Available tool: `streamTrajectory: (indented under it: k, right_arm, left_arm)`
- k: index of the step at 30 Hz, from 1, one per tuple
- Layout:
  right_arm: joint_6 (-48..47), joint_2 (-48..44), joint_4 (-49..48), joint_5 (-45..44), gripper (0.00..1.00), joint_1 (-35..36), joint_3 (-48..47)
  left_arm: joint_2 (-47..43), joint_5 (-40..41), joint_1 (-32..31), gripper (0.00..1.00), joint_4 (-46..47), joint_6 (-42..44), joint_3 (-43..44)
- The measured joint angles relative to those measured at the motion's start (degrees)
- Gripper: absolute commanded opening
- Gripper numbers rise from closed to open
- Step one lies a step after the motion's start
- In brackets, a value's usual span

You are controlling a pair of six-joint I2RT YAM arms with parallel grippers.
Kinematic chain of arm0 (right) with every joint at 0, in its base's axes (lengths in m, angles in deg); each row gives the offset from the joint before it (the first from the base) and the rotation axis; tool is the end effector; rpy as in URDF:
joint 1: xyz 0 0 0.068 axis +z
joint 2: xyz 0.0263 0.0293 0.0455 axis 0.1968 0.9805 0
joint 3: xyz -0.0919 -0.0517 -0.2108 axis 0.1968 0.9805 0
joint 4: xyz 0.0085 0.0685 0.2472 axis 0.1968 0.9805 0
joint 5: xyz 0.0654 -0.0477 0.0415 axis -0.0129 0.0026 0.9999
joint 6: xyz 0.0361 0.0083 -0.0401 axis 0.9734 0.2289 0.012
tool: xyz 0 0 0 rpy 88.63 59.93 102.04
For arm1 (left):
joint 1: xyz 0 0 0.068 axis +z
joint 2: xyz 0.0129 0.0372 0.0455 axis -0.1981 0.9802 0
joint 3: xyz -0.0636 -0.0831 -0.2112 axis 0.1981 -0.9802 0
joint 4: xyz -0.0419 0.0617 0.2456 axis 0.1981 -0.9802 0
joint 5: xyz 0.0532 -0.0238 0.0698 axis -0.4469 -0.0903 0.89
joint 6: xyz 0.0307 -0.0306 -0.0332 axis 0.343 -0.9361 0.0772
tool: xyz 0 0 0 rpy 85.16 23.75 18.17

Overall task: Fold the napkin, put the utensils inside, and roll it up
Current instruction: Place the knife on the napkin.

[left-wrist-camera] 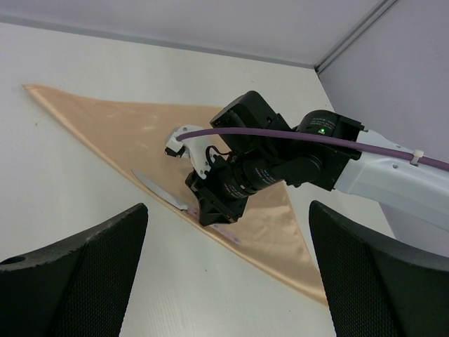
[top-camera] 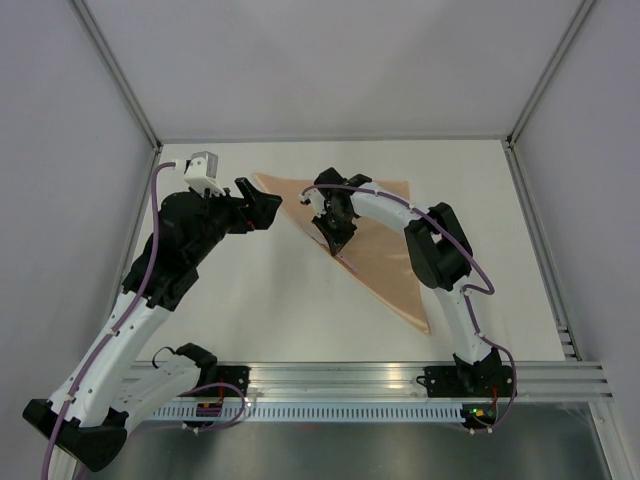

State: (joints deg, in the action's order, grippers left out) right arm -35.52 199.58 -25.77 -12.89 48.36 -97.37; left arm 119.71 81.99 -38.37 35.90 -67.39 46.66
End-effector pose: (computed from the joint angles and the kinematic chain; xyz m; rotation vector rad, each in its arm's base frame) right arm 0.3435 0.2683 0.1316 -1.0897 2.7226 0.3896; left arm 0.1887 -0.0946 0.3665 -0.0395 1.7939 -0.6700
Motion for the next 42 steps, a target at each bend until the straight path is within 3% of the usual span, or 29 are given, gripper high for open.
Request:
streamTrajectory:
  k: [21, 24, 30, 42]
  right_arm:
    - [0.9, 0.0, -0.07, -0.61, 0.01, 0.0, 0.0]
    - [0.87, 0.0, -0.09, -0.59, 0.05, 0.0, 0.0]
    - [0.81, 0.0, -0.09, -0.59, 0.32, 0.0, 0.0]
    - [0.11, -0.72, 1.29, -1.03, 0.56, -0.11, -2.64]
  left_arm:
    - [0.76, -0.09, 0.0, 1.0, 0.02, 0.02, -0.17]
    - [0.85, -0.09, 0.0, 1.0, 0.02, 0.02, -0.2]
    - [0.83, -0.11, 0.0, 1.0, 0.04, 0.02, -0.2]
    - [0.9, -0.33, 0.0, 1.0, 0.09, 0.02, -0.22]
